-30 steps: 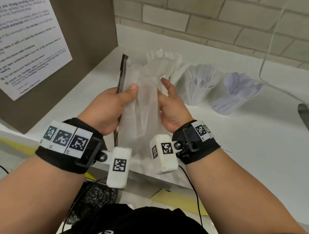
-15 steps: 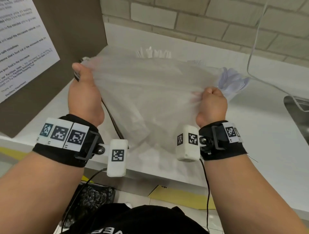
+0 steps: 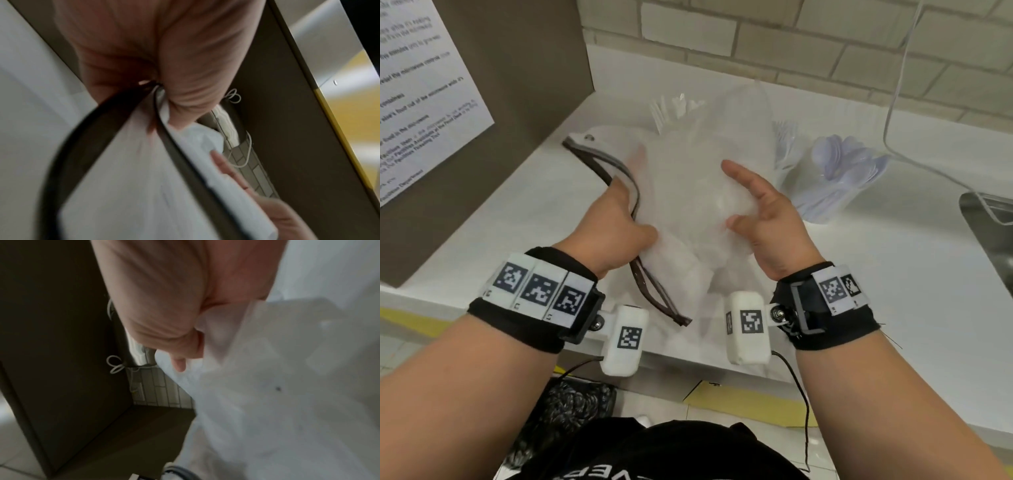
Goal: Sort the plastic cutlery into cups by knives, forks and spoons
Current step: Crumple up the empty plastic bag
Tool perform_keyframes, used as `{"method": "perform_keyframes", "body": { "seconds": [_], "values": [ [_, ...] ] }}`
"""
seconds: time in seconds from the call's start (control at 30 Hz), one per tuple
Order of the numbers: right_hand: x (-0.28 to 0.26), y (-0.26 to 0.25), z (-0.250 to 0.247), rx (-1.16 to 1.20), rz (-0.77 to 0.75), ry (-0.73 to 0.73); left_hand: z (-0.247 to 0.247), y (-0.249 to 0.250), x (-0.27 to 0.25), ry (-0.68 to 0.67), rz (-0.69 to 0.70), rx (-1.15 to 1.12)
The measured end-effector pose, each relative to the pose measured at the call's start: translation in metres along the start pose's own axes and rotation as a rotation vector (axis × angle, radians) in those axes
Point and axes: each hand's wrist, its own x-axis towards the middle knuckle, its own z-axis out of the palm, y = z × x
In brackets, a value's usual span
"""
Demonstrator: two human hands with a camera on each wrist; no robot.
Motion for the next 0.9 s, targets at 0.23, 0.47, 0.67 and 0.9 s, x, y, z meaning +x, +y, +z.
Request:
{"method": "perform_keyframes", "body": {
  "seconds": [0.23,0.47,0.67,0.9],
  "values": [
    [0.006,-0.022,-0.041,-0.103,-0.085,0.244,-0.025,-0.015,0.016,0.193,-0.081,0.3],
    [0.005,-0.01,-0.05,-0.506,-0.074,0.328,-0.026,-0.015,0.011,0.329,0.062,0.209],
    [0.002,-0.018,-0.031,-0.821,-0.218,0.119,-0.013,0.004,-0.008,0.164,0.275,0.222],
    [-0.007,-0.026,0.021,-0.777,-0.245,-0.462,0.011,0.022,-0.012,-0.146,0.076,-0.387]
  ]
}}
